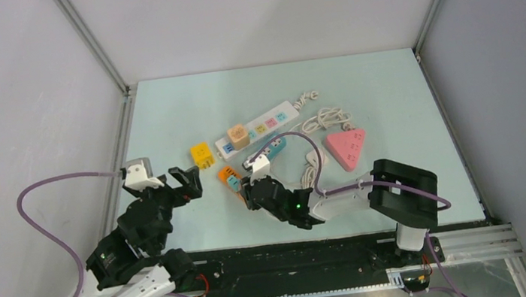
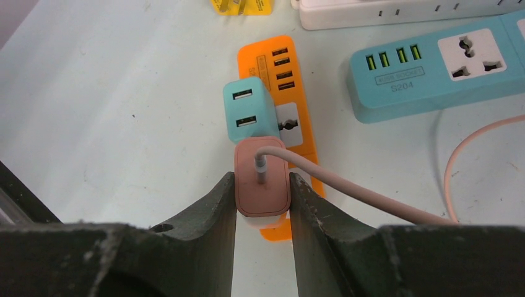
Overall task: Insert the plug
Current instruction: Insert the plug into the socket.
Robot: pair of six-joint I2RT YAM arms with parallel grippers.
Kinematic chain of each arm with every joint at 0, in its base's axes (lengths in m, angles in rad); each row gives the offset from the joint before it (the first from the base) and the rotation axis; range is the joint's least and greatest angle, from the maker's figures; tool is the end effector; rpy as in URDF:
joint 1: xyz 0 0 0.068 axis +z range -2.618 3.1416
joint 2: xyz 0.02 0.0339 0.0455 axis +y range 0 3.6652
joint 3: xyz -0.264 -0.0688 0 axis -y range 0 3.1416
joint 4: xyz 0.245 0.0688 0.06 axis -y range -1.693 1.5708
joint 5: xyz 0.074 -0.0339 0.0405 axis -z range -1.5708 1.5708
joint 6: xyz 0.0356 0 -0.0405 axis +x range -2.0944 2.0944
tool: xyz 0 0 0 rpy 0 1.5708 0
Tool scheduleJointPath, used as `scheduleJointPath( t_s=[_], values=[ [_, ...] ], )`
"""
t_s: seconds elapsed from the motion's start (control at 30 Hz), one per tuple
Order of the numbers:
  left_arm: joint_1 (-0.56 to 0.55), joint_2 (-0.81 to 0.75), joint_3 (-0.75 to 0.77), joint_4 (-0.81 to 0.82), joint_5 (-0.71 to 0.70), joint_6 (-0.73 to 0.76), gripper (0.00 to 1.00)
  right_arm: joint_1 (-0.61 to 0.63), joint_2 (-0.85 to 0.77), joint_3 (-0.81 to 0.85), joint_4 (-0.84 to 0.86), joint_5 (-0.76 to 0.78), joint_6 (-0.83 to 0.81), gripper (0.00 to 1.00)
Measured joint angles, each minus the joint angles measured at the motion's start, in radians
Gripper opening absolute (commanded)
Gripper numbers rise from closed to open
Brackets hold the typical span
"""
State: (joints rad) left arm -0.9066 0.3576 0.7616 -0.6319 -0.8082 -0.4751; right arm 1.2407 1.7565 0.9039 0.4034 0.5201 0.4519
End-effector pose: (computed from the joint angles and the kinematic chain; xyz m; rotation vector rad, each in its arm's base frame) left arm 0.0637 -0.0396 0.3351 -0.1937 1.7254 -0.2906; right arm 0.1365 0.3439 0.1824 -0.4544 1.9511 0.5809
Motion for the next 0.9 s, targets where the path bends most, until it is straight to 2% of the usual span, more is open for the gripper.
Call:
scheduleJointPath(
  t_s=[0.9],
  values=[
    [0.0, 0.018, 0.0, -0.003, -0.005, 0.001, 1.0, 0.041, 0.037, 0.002, 0.04, 0.102, -0.063, 0.0]
  ],
)
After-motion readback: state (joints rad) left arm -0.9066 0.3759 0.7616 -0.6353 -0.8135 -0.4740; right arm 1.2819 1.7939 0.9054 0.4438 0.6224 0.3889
